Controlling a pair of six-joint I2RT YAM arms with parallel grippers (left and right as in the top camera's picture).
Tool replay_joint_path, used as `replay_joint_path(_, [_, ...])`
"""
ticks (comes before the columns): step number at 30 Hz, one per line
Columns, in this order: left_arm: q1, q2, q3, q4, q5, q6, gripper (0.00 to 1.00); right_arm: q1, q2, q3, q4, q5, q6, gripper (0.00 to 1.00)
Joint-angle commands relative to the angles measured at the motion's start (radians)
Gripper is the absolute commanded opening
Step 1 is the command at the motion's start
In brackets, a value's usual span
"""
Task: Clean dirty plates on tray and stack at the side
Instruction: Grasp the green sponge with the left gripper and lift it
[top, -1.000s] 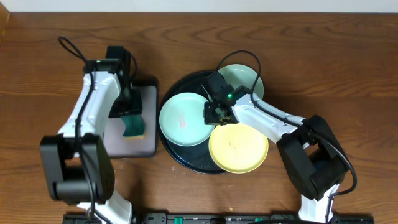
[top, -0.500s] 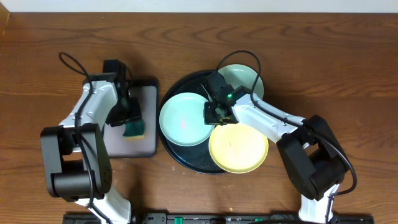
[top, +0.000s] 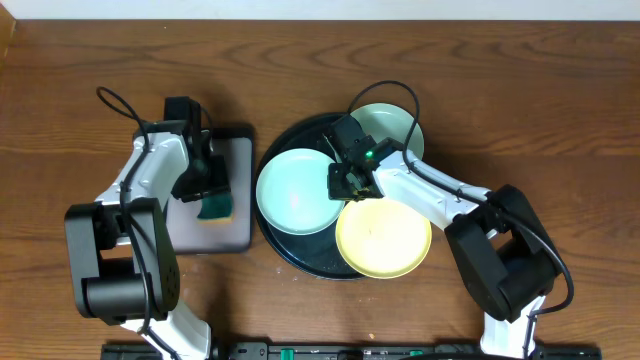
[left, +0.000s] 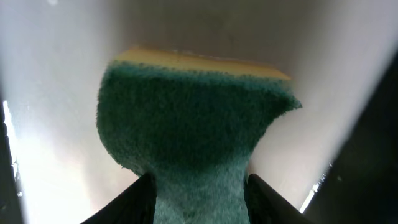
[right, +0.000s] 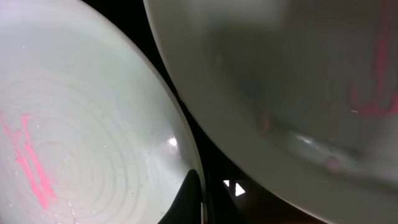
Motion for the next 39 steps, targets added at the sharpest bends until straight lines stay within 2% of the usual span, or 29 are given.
replay_joint_path(1, [0.0,0.006,-0.053,0.025,0.01,0.003,0.47,0.016,0.024,0.014,0.007,0.017,0.006,0.01])
replay_joint_path(3, [0.0,0.007,-0.08,0.052,0.01,-0.009,0.47,0.016,0.024,0.014,0.007,0.017,0.006,0.01])
replay_joint_path(5, [0.0,0.007,-0.099,0.068,0.01,-0.012,0.4,0.016,0.024,0.014,0.007,0.017,0.006,0.01])
replay_joint_path(10, [0.0,0.008,-0.104,0.082,0.01,-0.019,0.08,0.016,0.024,0.014,0.007,0.017,0.006,0.01])
replay_joint_path(16, [0.0,0.003,-0.093,0.077,0.01,-0.042,0.08,0.016,0.024,0.014,0.007,0.017,0.006,0.01])
replay_joint_path(25, [0.0,-0.056,0.04,-0.06,0.019,-0.042,0.08,0.016,0.024,0.014,0.008,0.017,0.006,0.01])
replay_joint_path(31, [-0.022,-0.144,0.065,-0.107,0.023,-0.042,0.07,0.016,0.024,0.014,0.008,0.017,0.006,0.01])
replay_joint_path(39, [-0.027,-0.215,0.065,-0.098,-0.067,-0.095,0.07,0.016,0.024,0.014,0.008,0.017,0.006,0.01])
